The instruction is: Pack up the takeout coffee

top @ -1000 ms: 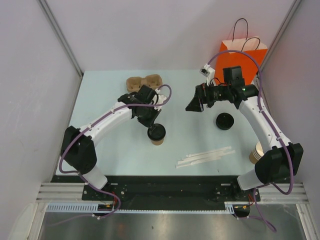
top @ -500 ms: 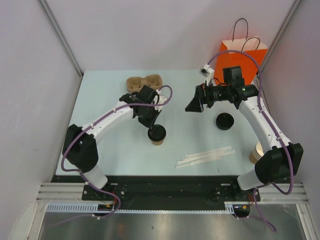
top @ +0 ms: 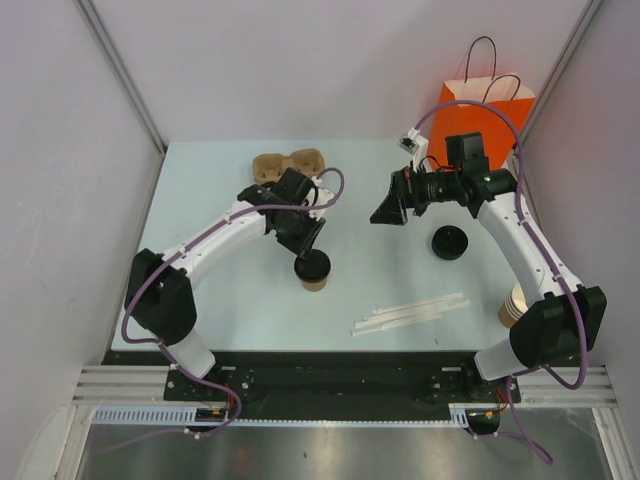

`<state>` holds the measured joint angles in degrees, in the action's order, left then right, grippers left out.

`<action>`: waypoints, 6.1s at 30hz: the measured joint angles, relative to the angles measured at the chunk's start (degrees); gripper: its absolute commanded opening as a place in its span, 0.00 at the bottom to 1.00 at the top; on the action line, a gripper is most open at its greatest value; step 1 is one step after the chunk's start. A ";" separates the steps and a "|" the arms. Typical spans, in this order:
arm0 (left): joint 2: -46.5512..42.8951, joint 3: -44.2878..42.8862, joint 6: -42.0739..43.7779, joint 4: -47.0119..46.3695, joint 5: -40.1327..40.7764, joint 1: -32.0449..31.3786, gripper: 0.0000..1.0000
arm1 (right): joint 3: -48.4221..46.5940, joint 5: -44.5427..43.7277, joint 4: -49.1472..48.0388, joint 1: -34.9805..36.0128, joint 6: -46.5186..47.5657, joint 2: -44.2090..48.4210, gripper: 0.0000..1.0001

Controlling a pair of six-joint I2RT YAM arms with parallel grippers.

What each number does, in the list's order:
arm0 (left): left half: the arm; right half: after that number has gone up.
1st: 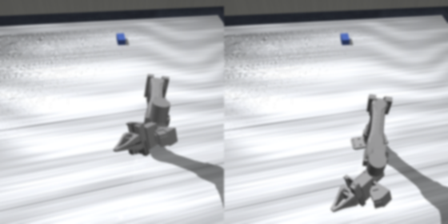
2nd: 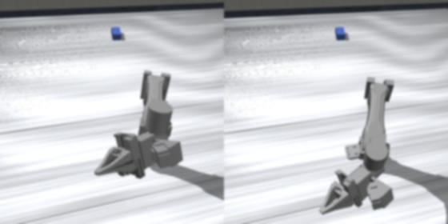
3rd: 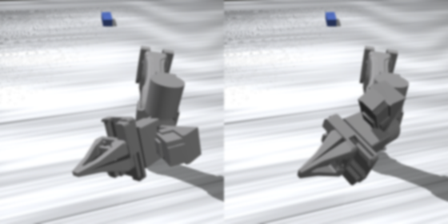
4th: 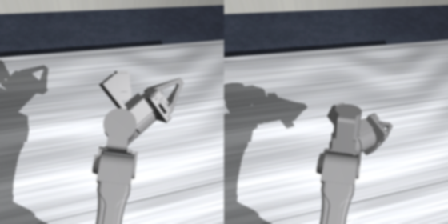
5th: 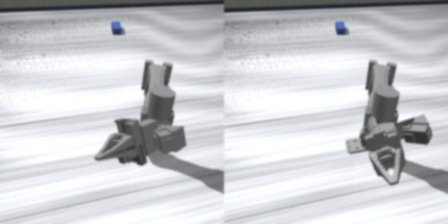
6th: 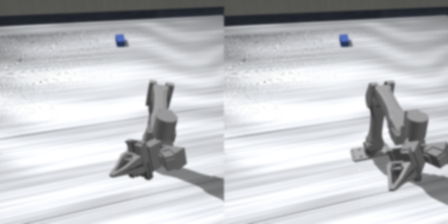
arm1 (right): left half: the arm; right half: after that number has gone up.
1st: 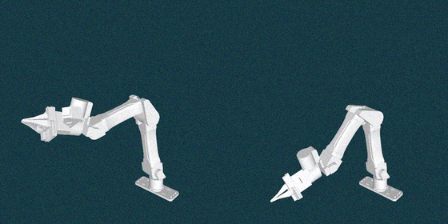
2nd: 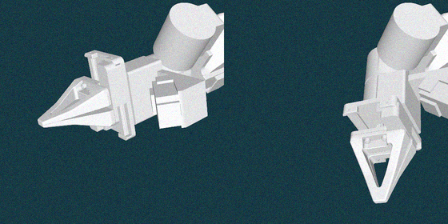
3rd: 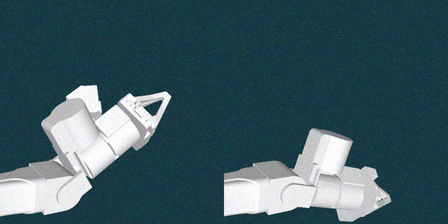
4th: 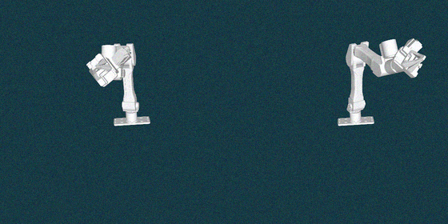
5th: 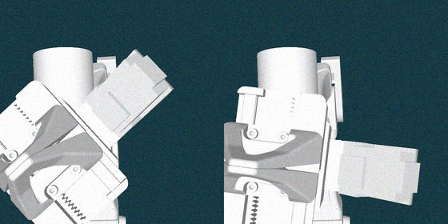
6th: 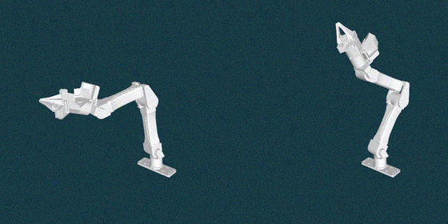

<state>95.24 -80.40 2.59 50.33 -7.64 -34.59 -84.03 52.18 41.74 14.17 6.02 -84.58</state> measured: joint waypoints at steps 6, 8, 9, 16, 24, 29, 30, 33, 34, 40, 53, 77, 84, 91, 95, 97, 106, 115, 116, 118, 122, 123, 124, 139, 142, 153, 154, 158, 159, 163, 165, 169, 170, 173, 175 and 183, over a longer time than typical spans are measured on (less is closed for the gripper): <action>-1.07 -0.74 0.00 0.07 -0.02 0.13 0.40 | 0.00 0.09 -0.02 0.33 0.00 0.00 1.00; -2.34 -0.74 0.02 0.24 -0.35 0.68 0.43 | 0.00 0.22 -0.02 0.39 0.00 0.00 1.00; -3.32 -0.74 0.02 0.28 -0.87 1.09 0.48 | 0.00 0.24 -0.02 0.42 0.00 0.00 1.00; -18.58 4.74 0.37 -6.45 -14.58 12.20 0.43 | 1.62 1.36 -2.69 1.68 -2.43 0.00 0.95; -28.33 22.86 -11.85 -23.19 -36.59 13.07 0.08 | 3.48 4.17 -9.73 10.10 -11.78 -6.36 0.58; -25.33 31.15 -20.39 -31.12 -39.52 13.07 0.01 | 4.11 6.03 -14.47 14.69 -18.38 -12.72 0.37; -24.87 31.43 -21.29 -32.13 -39.58 13.07 0.00 | 4.20 6.36 -15.12 15.15 -19.34 -13.64 0.31; -22.84 31.47 -23.50 -35.91 -39.71 13.07 0.00 | 4.33 7.41 -17.79 16.04 -22.62 -16.44 0.16; -22.10 31.47 -24.04 -36.87 -39.69 13.07 0.00 | 4.35 7.69 -18.43 16.15 -23.43 -17.18 0.16; -18.14 32.59 -26.75 -40.15 -39.41 13.07 0.00 | 4.37 8.79 -21.16 17.20 -26.82 -20.48 0.10; -13.60 35.19 -27.61 -41.55 -38.03 14.69 0.00 | 4.44 9.84 -23.45 18.97 -28.92 -27.10 0.08; -8.46 35.30 -28.55 -44.94 -45.00 16.65 0.00 | 4.66 12.72 -23.71 17.59 -31.06 -32.72 0.02; -5.20 35.15 -29.62 -47.60 -49.62 17.53 0.00 | 4.63 15.52 -24.15 16.90 -31.47 -33.94 0.02; -1.77 34.60 -30.93 -49.42 -54.49 18.49 0.00 | 4.63 17.88 -24.50 16.44 -31.93 -34.93 0.02; -0.09 34.47 -31.30 -49.81 -57.37 19.10 0.00 | 4.63 18.58 -25.00 16.35 -32.11 -35.23 0.02; 0.44 34.42 -31.28 -49.90 -58.16 19.30 0.00 | 4.63 19.02 -25.29 16.35 -32.28 -35.47 0.02; 3.41 33.94 -31.32 -50.07 -61.42 20.00 0.00 | 4.50 20.48 -26.10 16.33 -32.85 -36.37 0.02; 6.38 32.96 -31.74 -49.51 -65.11 21.00 0.00 | 4.04 22.10 -26.38 15.96 -34.56 -37.66 0.02; 6.60 32.92 -31.69 -49.51 -65.51 21.14 0.00 | 4.02 22.25 -26.43 15.93 -34.58 -37.73 0.02; 6.78 32.89 -31.65 -49.55 -65.90 21.24 0.00 | 4.02 22.32 -26.49 15.91 -34.62 -37.77 0.02; 6.86 32.89 -31.61 -49.59 -66.10 21.29 0.00 | 4.02 22.43 -26.67 15.87 -34.75 -37.77 0.03; 6.86 32.87 -31.61 -49.57 -66.12 21.29 0.00 | 4.02 22.45 -26.73 15.87 -34.77 -37.77 0.03; 6.84 32.79 -31.58 -49.53 -66.16 21.29 0.00 | 4.02 22.49 -26.77 15.91 -34.77 -37.77 0.04; -2.78 35.23 -31.41 -49.77 -56.28 20.83 0.00 | 5.95 19.02 -35.04 17.51 -40.15 -35.52 0.08; -4.68 35.87 -31.26 -49.62 -54.40 20.85 0.00 | 6.40 18.16 -36.92 17.79 -41.35 -34.99 0.08; -10.93 35.82 -31.54 -49.66 -51.84 22.01 0.23 | 6.80 16.41 -33.35 17.97 -38.38 -28.17 0.27; -11.19 35.74 -31.54 -49.35 -51.36 22.53 0.29 | 6.80 16.15 -31.67 17.90 -37.13 -27.23 0.27; -12.37 35.71 -31.06 -48.09 -50.38 25.07 0.41 | 6.80 13.99 -22.27 17.57 -29.18 -24.15 0.33; -12.76 35.71 -31.01 -47.80 -50.03 25.90 0.43 | 6.82 12.81 -19.39 17.57 -26.38 -23.61 0.33; -14.84 35.93 -31.34 -47.89 -48.89 29.03 0.50 | 9.44 8.24 -12.26 17.94 -18.75 -21.16 0.32; -16.33 36.96 -32.15 -48.96 -48.19 30.67 0.50 | 11.76 6.67 -11.02 18.21 -17.18 -20.68 0.30; -17.38 39.89 -33.68 -50.25 -47.39 33.57 0.50 | 14.64 4.63 -10.29 18.56 -16.81 -21.73 0.27; -17.38 40.39 -33.90 -50.27 -46.99 33.90 0.51 | 14.71 4.37 -10.47 18.62 -16.96 -22.23 0.27; -17.38 41.66 -34.75 -50.36 -46.49 35.23 0.51 | 14.71 4.15 -12.92 18.71 -18.60 -24.79 0.27; -17.38 41.83 -35.17 -50.71 -46.34 35.95 0.50 | 14.82 4.15 -15.30 18.69 -20.26 -26.45 0.27; -17.38 42.36 -35.34 -52.02 -46.14 36.50 0.51 | 14.84 4.20 -25.05 18.10 -27.02 -29.97 0.26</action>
<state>77.87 -38.04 -32.75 -1.69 -53.78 1.91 -69.19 56.38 16.69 32.27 -20.99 -114.54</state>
